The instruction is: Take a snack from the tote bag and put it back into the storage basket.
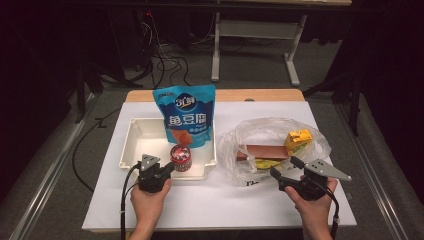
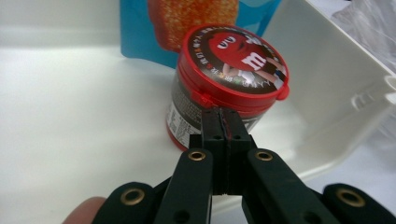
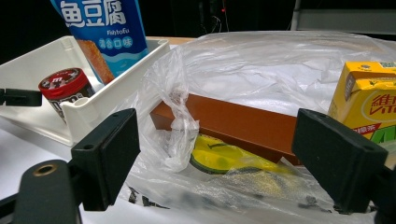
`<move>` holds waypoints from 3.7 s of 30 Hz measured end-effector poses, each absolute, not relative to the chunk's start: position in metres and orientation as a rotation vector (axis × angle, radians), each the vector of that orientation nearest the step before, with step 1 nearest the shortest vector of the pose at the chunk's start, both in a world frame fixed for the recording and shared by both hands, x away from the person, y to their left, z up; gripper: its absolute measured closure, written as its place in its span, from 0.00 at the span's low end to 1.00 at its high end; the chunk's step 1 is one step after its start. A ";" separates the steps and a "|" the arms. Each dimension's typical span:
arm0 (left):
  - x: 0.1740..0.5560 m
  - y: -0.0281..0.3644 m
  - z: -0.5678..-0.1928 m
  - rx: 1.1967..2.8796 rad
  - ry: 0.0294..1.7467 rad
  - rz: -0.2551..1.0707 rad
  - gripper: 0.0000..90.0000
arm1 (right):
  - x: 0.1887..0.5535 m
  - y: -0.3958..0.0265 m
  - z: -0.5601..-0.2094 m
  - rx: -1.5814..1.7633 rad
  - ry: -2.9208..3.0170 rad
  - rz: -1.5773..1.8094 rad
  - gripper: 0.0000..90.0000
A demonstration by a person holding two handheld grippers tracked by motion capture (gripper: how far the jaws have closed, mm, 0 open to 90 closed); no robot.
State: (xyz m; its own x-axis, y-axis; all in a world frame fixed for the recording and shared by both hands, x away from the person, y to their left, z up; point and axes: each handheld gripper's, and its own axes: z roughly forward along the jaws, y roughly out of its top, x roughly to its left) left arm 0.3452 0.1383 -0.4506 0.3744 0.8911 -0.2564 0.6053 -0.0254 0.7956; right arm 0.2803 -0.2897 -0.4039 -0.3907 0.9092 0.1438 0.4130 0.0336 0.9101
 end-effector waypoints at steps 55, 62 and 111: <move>0.366 0.092 -0.466 1.663 1.433 0.503 1.00 | 0.282 -0.284 -0.410 1.335 1.855 1.303 0.19; 0.373 0.108 -0.466 1.618 1.481 0.499 1.00 | 0.282 -0.284 -0.410 1.336 1.860 1.301 0.19; 0.383 0.142 -0.455 1.418 1.626 0.633 1.00 | 0.284 -0.285 -0.414 1.339 1.870 1.288 0.19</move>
State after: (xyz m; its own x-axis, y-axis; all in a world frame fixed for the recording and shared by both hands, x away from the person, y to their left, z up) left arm 0.3831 0.1422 -0.4548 0.0197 0.9615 -0.2742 0.5228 0.2238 0.8225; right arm 0.2841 -0.2848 -0.4136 -0.3911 0.9122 0.1219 0.4395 0.0688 0.8956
